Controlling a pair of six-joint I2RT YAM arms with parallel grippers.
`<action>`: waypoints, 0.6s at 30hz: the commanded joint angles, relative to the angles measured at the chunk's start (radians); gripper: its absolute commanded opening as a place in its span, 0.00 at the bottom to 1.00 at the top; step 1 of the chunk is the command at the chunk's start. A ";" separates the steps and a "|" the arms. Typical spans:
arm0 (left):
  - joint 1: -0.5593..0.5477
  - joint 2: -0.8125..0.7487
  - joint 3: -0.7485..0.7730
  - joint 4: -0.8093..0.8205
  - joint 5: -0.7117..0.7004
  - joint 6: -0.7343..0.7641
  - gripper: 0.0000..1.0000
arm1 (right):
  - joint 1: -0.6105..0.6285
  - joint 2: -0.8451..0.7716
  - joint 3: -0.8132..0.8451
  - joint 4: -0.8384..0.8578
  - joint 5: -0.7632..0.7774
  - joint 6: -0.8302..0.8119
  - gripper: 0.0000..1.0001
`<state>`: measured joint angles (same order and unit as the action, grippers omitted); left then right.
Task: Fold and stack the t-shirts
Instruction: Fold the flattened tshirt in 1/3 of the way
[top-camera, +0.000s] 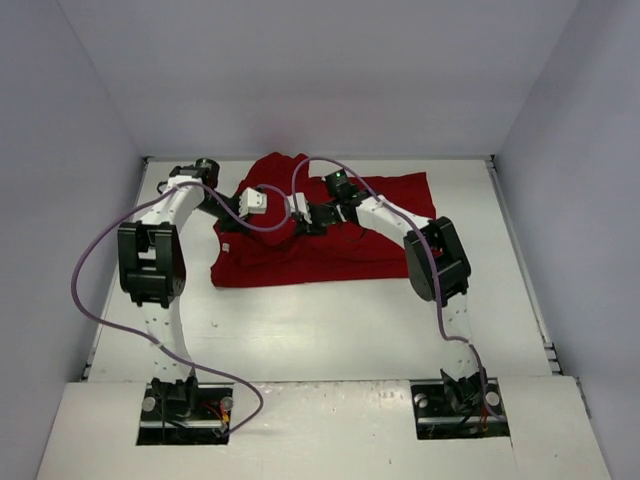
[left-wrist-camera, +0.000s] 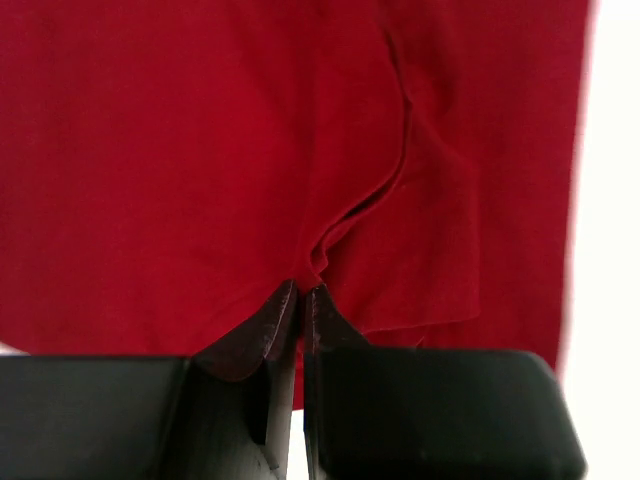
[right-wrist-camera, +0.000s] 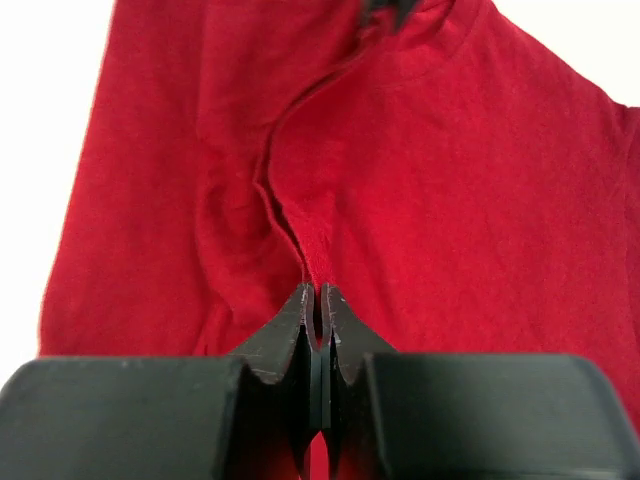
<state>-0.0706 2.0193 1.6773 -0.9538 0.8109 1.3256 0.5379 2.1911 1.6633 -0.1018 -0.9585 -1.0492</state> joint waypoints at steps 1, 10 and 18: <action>0.018 0.027 0.133 0.002 0.003 -0.054 0.00 | -0.013 0.024 0.104 0.019 -0.034 0.048 0.00; 0.013 0.122 0.224 0.066 -0.021 -0.092 0.00 | -0.042 0.089 0.183 0.033 -0.020 0.104 0.00; 0.000 0.178 0.256 0.104 -0.055 -0.116 0.00 | -0.067 0.158 0.257 0.053 -0.004 0.187 0.00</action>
<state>-0.0600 2.2155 1.8877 -0.8764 0.7582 1.2360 0.4812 2.3463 1.8617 -0.0919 -0.9521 -0.9182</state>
